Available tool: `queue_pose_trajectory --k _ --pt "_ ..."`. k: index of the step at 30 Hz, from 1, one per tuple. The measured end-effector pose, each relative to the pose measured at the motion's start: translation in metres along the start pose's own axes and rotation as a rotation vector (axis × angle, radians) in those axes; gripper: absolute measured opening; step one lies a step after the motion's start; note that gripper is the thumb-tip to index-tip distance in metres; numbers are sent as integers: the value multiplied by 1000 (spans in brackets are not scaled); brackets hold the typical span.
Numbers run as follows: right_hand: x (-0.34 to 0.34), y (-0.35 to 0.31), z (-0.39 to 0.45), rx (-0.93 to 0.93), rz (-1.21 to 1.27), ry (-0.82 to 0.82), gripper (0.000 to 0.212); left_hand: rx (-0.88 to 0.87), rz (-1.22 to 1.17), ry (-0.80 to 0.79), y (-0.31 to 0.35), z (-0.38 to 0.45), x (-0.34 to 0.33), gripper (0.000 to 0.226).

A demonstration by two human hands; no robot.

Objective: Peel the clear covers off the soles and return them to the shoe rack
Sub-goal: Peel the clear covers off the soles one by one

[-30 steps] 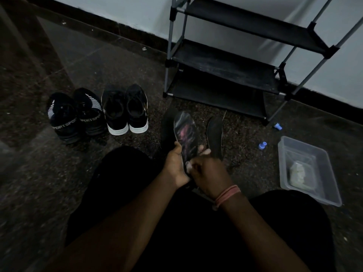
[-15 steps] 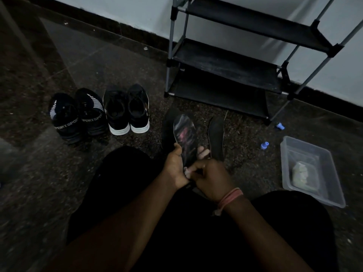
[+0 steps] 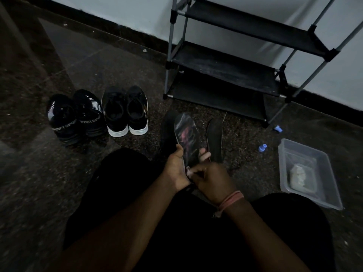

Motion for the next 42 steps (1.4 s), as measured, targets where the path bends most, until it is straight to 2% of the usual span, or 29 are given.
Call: queue_pose_trajectory --k 4,6,8,11,13,15,17,19,21,23,25,27,32,34,36,38,42 --pt "15 13 17 -55 -213 231 17 25 59 -37 -10 2 -7 78" --pt "12 12 22 -64 -226 251 18 17 54 -50 -9 3 -5 77" --pt "3 5 14 -103 -45 163 11 1 11 -43 -4 2 -1 77" --pt "-6 -9 -4 -164 347 -70 10 -10 -125 -60 4 6 -2 81" --pt "8 -9 -6 -223 601 -25 16 4 -125 -118 8 8 -7 84" --pt "31 2 2 -248 671 172 13 -1 -70 -140 11 8 -7 84" --pt "45 12 7 -241 589 345 9 -18 -45 -150 10 4 -8 79" --pt "45 14 9 -165 381 418 6 -35 -19 -132 5 2 -9 72" --pt "32 6 11 -23 71 390 6 -45 9 -128 2 0 -11 71" --pt "15 -7 14 9 -68 288 9 -51 17 -105 4 1 -7 75" --pt "-3 -14 12 -27 0 133 10 -64 -15 -57 9 2 -1 79" --pt "-9 -15 5 -41 52 64 9 -84 -52 -32 12 2 1 83" --pt "17 2 9 -73 -147 271 11 -63 -47 -146 5 -2 -16 93" --pt "8 -7 10 -3 -210 276 17 -64 -78 -142 8 -4 -15 91" --pt "-6 -15 4 31 -143 191 24 -89 -81 -78 15 -3 -8 84" --pt "-3 -12 2 6 -55 146 20 -113 -79 -56 18 -3 -7 80" --pt "17 -3 13 6 -174 308 14 -115 -67 -105 7 -5 -13 71"
Point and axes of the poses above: each hand's wrist, its own z-axis towards the middle knuckle, its own x-axis out of the back of the hand, y = z × x, the point moved 6 cm from there along z, towards the middle knuckle, and after that the axes turned 1 degree about y, right-handed, at the moved point
